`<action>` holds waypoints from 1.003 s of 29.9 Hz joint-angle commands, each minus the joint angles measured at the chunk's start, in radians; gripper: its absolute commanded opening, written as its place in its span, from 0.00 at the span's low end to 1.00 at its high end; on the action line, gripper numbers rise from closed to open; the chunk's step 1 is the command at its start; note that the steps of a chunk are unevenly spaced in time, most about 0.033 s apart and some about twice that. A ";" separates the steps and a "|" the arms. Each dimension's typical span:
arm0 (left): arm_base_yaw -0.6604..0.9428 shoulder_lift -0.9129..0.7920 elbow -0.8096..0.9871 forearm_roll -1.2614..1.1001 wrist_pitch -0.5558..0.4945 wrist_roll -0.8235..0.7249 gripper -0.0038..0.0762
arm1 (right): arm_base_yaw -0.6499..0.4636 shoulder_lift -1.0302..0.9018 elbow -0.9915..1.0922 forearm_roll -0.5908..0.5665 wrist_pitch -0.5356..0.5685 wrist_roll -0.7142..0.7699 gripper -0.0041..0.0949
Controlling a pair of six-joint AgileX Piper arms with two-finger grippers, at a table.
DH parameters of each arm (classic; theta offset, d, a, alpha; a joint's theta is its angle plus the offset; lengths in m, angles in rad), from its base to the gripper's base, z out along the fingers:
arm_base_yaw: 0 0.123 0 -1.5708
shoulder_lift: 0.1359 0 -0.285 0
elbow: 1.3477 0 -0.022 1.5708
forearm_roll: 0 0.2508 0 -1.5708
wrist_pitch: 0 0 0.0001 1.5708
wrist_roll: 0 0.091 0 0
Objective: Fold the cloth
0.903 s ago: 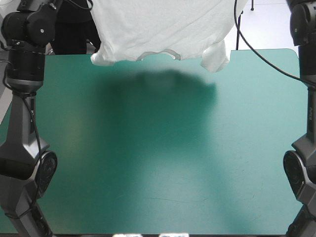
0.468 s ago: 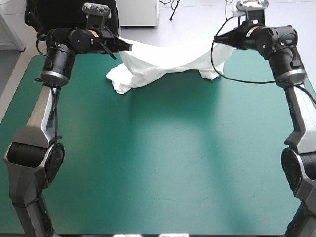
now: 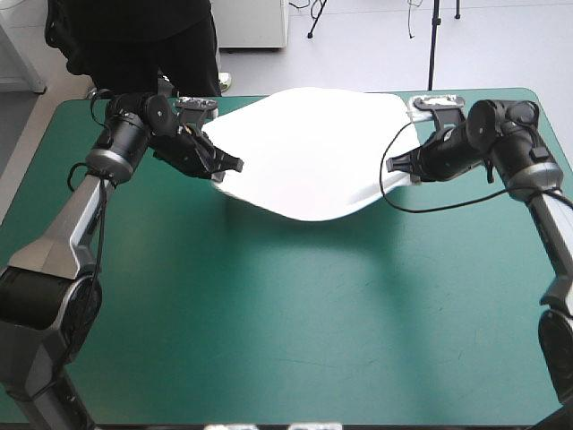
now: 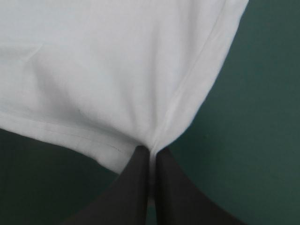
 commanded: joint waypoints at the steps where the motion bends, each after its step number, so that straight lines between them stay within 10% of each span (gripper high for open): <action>1: -0.024 -0.148 0.115 -0.021 -0.019 -0.014 0.04 | 0.013 -0.123 0.101 0.027 -0.028 -0.018 0.02; 30: -0.091 -0.711 0.972 -0.032 -0.070 -0.073 0.04 | 0.154 -0.496 0.733 0.031 0.155 0.047 0.03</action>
